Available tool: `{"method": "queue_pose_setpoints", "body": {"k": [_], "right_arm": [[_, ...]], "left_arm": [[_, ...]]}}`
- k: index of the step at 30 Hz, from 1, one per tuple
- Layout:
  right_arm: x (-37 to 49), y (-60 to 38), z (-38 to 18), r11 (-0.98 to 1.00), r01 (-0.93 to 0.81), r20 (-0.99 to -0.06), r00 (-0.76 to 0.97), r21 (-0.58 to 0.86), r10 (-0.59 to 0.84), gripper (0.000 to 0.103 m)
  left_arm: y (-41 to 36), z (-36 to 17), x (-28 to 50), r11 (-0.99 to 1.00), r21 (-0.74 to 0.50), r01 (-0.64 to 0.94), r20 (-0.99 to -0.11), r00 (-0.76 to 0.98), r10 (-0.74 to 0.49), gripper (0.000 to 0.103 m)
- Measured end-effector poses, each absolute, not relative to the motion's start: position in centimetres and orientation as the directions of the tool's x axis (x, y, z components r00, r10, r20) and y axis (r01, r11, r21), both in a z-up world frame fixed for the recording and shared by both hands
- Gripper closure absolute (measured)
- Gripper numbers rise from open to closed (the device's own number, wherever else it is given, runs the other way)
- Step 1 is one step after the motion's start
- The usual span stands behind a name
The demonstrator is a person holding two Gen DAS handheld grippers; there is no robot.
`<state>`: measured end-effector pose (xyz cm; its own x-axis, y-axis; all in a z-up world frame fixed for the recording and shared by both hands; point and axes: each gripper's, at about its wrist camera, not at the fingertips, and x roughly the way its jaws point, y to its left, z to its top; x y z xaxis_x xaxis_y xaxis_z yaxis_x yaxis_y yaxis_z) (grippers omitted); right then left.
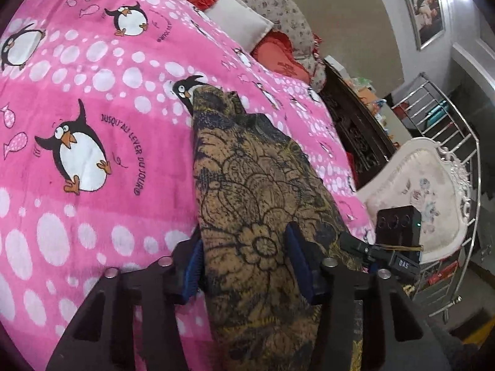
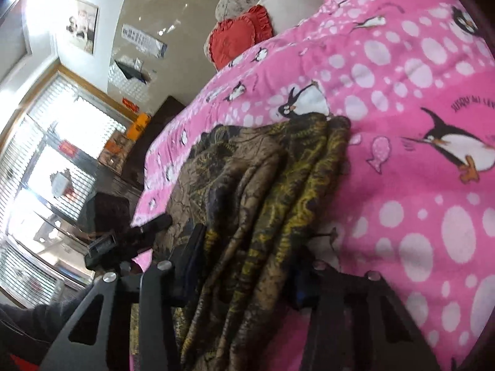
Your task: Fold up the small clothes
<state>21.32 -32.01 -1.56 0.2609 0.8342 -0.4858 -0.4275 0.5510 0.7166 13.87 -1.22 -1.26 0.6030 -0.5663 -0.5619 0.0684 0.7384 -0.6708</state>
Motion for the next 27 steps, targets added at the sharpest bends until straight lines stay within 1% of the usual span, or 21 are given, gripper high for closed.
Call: {"method": "queue_pose_setpoints", "body": {"k": [1,2,4,5,6,8,9,12,16,18,20,23,24,26,27], "right_arm": [[21.2,-32.0,-1.5,0.560,-0.427,-0.496,0.261,0.711,0.828,0.056],[21.3,-31.9,-1.5,0.564,-0.426,-0.501,0.261,0.708,0.825,0.057],[21.0,-32.0,-1.4,0.573,-0.419,-0.509,0.265,0.704,0.819,0.060],[21.0,-32.0,-1.5,0.581,-0.410,-0.516,0.268,0.704,0.814,0.064],[20.8,-32.0,-1.4,0.587,-0.400,-0.523,0.266,0.704,0.809,0.070],[20.2,-31.7,-1.0,0.596,-0.388,-0.533,0.267,0.703,0.802,0.076],[20.1,-31.5,-0.9,0.597,-0.368,-0.532,0.270,0.713,0.802,0.076],[20.1,-30.3,-1.1,0.540,-0.318,-0.482,0.249,0.779,0.840,0.078],[20.6,-24.7,-1.6,0.497,-0.338,-0.455,0.199,0.800,0.868,0.079],[21.0,-21.5,-1.8,0.465,-0.367,-0.432,0.172,0.805,0.885,0.079],[21.1,-17.4,-1.3,0.443,-0.433,-0.423,0.146,0.785,0.894,0.079],[20.9,-14.4,-0.6,0.452,-0.503,-0.425,0.174,0.737,0.888,0.079],[21.0,-14.2,-1.0,0.477,-0.506,-0.445,0.192,0.719,0.875,0.077],[20.8,-14.6,-2.4,0.528,-0.472,-0.495,0.203,0.706,0.845,0.073],[20.7,-15.2,-2.7,0.501,-0.447,-0.464,0.198,0.741,0.863,0.073]], "left_arm": [[-1.2,-1.3,14.1,0.743,-0.667,0.050,-0.575,0.600,-0.556,0.097],[-1.2,-1.4,14.2,0.737,-0.675,0.036,-0.576,0.599,-0.557,0.103],[-1.6,-0.7,13.9,0.771,-0.635,0.047,-0.587,0.618,-0.522,0.103],[-2.1,0.0,13.5,0.805,-0.590,0.062,-0.600,0.632,-0.489,0.103],[-2.3,0.8,13.1,0.821,-0.567,0.067,-0.601,0.648,-0.468,0.103],[-1.4,2.0,12.6,0.804,-0.591,0.069,-0.569,0.671,-0.475,0.103],[-0.8,2.2,12.5,0.795,-0.603,0.070,-0.561,0.671,-0.485,0.103],[2.8,2.6,12.6,0.789,-0.614,0.024,-0.561,0.690,-0.457,0.103],[8.4,3.2,11.4,0.823,-0.568,-0.015,-0.579,0.718,-0.387,0.103],[11.5,3.6,10.7,0.848,-0.529,-0.043,-0.588,0.739,-0.329,0.103],[13.8,3.4,10.3,0.862,-0.503,-0.064,-0.591,0.753,-0.289,0.103],[14.5,1.1,11.1,0.879,-0.469,-0.087,-0.641,0.717,-0.272,0.103],[14.3,0.0,11.4,0.879,-0.468,-0.089,-0.658,0.699,-0.280,0.103],[14.1,-0.9,11.2,0.876,-0.473,-0.089,-0.650,0.706,-0.280,0.100],[14.3,-0.7,11.2,0.871,-0.483,-0.091,-0.645,0.710,-0.283,0.100]]}}
